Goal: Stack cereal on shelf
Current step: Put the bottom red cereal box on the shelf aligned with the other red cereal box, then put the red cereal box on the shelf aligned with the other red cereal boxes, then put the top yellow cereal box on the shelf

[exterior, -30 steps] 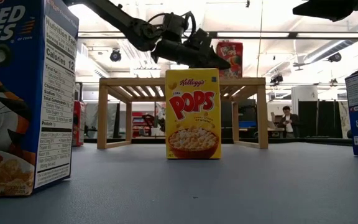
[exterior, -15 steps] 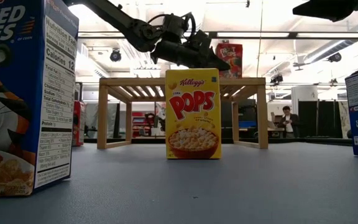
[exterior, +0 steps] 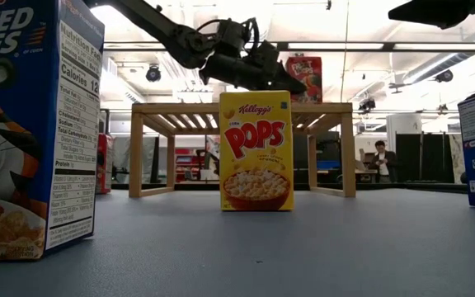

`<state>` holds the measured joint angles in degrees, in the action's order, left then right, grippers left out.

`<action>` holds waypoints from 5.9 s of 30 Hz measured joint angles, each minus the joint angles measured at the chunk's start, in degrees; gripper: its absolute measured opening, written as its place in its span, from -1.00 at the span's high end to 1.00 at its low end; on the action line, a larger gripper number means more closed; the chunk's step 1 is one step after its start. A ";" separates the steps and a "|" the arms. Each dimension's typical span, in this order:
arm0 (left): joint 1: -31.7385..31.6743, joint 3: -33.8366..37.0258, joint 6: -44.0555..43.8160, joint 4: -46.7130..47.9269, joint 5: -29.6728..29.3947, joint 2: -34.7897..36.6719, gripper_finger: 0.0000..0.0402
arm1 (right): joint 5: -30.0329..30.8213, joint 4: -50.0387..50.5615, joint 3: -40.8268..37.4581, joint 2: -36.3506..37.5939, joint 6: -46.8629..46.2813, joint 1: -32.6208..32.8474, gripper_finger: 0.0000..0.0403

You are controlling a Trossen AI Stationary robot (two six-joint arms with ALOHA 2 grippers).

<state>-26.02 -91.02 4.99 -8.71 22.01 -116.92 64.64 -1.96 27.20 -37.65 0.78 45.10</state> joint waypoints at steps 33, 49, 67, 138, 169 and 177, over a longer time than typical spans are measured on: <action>-1.44 0.47 -0.04 65.65 -31.00 24.36 -0.39 | -0.02 -0.73 0.00 0.02 0.87 -0.02 -0.81; -6.16 24.96 -1.13 64.28 -30.48 46.14 -0.24 | -0.07 -3.06 0.02 0.02 3.02 -0.02 -0.81; -15.12 30.80 9.33 72.24 -33.45 46.26 -0.22 | -0.57 -3.26 0.02 0.00 2.07 -4.26 -0.81; 39.34 14.56 -16.06 60.95 -37.31 46.74 -0.15 | -7.15 -6.50 -0.61 -3.07 -5.73 -5.54 -0.81; 39.69 47.67 -10.36 17.16 -39.03 68.84 -0.15 | -41.74 -24.16 8.06 -41.28 -8.38 -26.00 -0.81; 39.69 47.67 -7.39 16.68 -39.14 67.88 -0.15 | -52.36 -30.21 8.11 -48.48 -11.42 -31.13 -0.81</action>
<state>13.67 -43.35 -2.41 7.97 -17.13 -49.04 12.29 -32.16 35.31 -86.13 -10.64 13.97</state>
